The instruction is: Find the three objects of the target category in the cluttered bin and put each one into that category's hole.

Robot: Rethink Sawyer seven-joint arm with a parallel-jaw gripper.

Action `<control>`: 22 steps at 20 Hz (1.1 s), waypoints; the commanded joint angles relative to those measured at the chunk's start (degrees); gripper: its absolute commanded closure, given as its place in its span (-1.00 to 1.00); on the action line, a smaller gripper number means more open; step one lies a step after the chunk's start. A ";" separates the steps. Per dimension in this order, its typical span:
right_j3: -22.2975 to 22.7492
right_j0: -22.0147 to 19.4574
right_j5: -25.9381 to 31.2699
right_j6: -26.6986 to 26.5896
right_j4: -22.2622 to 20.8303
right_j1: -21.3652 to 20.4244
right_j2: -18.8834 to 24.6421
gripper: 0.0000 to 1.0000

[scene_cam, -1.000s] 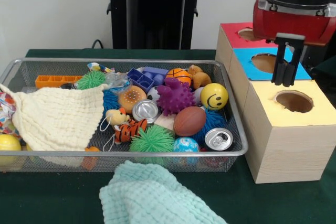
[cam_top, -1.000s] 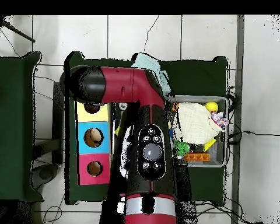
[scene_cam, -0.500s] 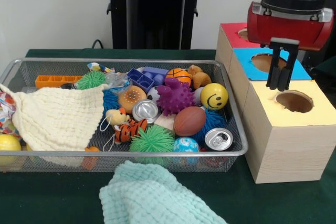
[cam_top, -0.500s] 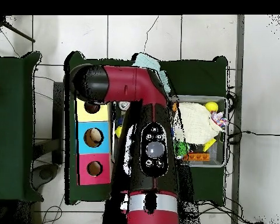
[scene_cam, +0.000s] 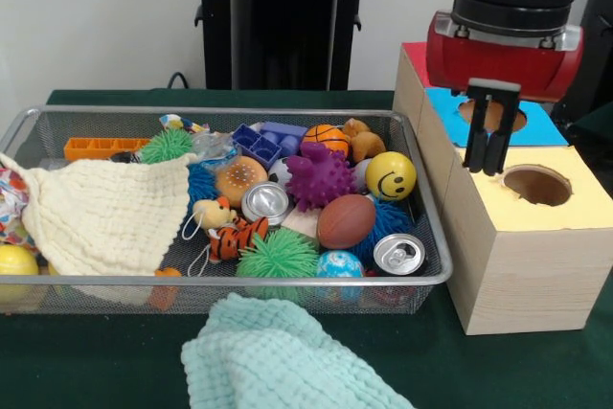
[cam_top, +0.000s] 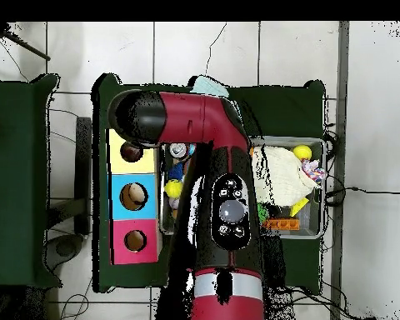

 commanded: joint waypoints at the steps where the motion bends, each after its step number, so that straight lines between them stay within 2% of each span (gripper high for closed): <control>1: 0.72 -3.75 2.70 -7.40 -3.66 4.73 5.43 1.00; 6: 1.58 -5.31 3.30 -9.08 -3.56 3.91 6.46 1.00; 11: 1.31 -5.91 6.44 -9.27 -4.27 2.25 6.36 1.00; 18: 0.69 -7.28 6.78 -10.19 -5.16 2.62 7.67 1.00; 22: 1.43 -7.43 4.87 -10.01 -5.73 2.85 7.98 1.00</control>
